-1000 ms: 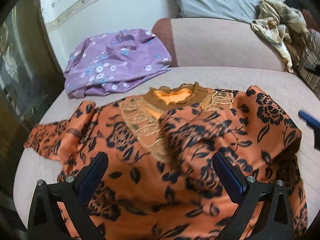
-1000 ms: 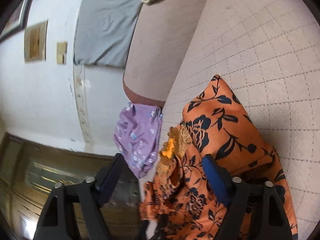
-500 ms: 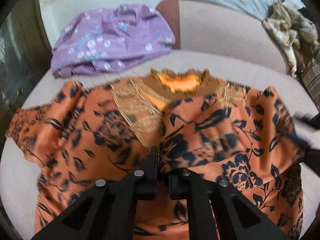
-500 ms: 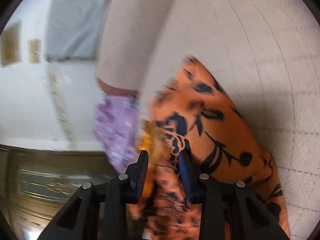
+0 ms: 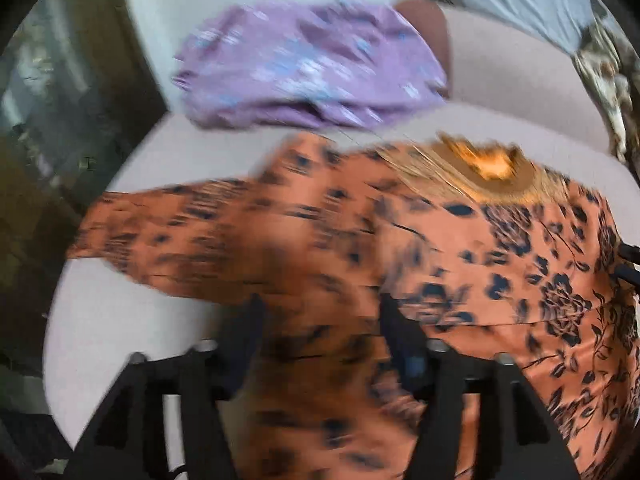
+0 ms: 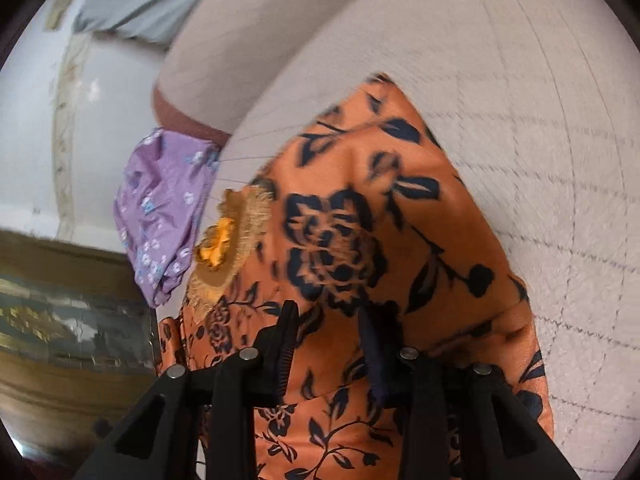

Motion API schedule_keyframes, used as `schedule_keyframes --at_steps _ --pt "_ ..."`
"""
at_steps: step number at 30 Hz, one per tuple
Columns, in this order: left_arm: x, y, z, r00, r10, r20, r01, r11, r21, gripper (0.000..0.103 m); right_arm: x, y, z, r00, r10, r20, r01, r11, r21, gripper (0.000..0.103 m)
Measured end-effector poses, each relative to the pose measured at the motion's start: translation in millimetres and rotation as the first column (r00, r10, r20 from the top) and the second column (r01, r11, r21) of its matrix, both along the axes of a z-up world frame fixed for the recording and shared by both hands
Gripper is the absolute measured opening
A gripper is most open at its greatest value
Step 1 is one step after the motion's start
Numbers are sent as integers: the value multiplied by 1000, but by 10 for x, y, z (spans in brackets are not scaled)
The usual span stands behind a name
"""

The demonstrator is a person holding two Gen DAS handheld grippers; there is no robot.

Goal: Fold small clothes

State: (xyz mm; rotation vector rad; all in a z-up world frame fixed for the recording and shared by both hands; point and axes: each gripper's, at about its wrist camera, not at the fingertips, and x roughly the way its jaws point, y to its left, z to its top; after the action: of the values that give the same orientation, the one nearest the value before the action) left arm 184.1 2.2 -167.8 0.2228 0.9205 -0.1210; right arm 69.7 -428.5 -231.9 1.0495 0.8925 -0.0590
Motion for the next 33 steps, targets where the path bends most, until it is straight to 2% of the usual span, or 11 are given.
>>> schedule_keyframes --at_steps 4,7,11,17,20,22,23,24,29,31,33 --pt "101 697 181 987 158 29 -158 987 -12 75 -25 102 159 994 40 103 -39 999 -11 34" --pt "242 1240 187 952 305 -7 -305 950 -63 75 28 229 149 986 109 124 -111 994 7 34" --pt "406 1886 19 880 463 -108 -475 869 -141 75 175 365 -161 985 169 -41 -169 986 14 33" --pt "669 2527 -153 766 601 -230 -643 707 -295 75 244 424 -1 981 191 33 -191 982 -12 34" --pt "831 2715 -211 726 632 -271 -686 635 -356 75 270 454 74 979 190 77 -189 982 -22 36" --pt "935 2792 -263 715 634 -295 -695 599 -398 75 283 453 102 977 190 96 -188 982 -27 41" --pt "1001 2803 -296 713 627 -313 -697 588 -411 75 292 449 116 977 186 106 -183 983 -30 57" --pt "1044 2808 -331 711 622 -329 -700 580 -416 75 318 462 127 977 178 115 -175 984 -32 64" --pt "1233 2835 -423 708 638 -301 -695 556 -456 74 410 518 201 978 170 119 -156 980 -123 64" --pt "1302 2852 -447 707 645 -290 -690 539 -482 67 436 552 207 977 177 119 -160 977 -140 63" --pt "1373 2851 -470 706 651 -280 -687 531 -497 45 445 570 205 976 181 121 -162 975 -149 63"
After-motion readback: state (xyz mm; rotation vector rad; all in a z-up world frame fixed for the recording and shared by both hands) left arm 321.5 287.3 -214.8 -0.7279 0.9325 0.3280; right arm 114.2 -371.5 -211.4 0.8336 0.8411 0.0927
